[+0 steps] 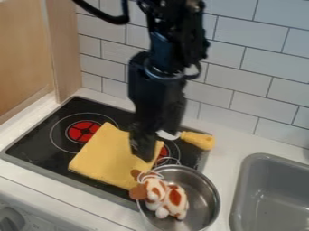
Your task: Move the object from the silver pot and place it at the upper left side of the stove
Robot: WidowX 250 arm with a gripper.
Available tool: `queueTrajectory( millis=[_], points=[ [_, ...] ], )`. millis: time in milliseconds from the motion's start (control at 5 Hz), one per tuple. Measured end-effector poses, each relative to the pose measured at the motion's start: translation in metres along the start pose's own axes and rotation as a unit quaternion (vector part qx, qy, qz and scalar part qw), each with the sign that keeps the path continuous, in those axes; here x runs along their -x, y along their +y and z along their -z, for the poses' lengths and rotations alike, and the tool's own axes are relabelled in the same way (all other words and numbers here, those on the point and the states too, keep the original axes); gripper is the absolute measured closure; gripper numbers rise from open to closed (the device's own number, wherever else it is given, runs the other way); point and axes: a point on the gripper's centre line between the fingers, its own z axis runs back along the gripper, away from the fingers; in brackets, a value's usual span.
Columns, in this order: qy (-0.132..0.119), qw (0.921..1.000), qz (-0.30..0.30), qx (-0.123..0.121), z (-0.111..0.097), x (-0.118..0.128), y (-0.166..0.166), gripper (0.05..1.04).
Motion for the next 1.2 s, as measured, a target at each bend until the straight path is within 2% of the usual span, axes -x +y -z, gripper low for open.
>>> queueTrajectory(
  millis=[200, 400, 600, 800, 1000, 1200],
  points=[
    [0.014, 0.9995, 0.023, 0.019, 0.004, 0.014, -0.004, 0.083],
    [0.030, 0.9985, 0.044, 0.011, 0.020, 0.027, 0.003, 0.083],
    [0.028, 0.9980, 0.056, 0.004, 0.023, 0.031, 0.005, 0.083],
    [0.034, 0.9972, 0.064, -0.017, 0.029, 0.039, 0.011, 0.083],
    [0.033, 0.9970, 0.066, -0.025, 0.032, 0.040, 0.013, 0.083],
    [0.032, 0.9963, 0.067, -0.044, 0.036, 0.040, 0.018, 0.083]
  ],
)
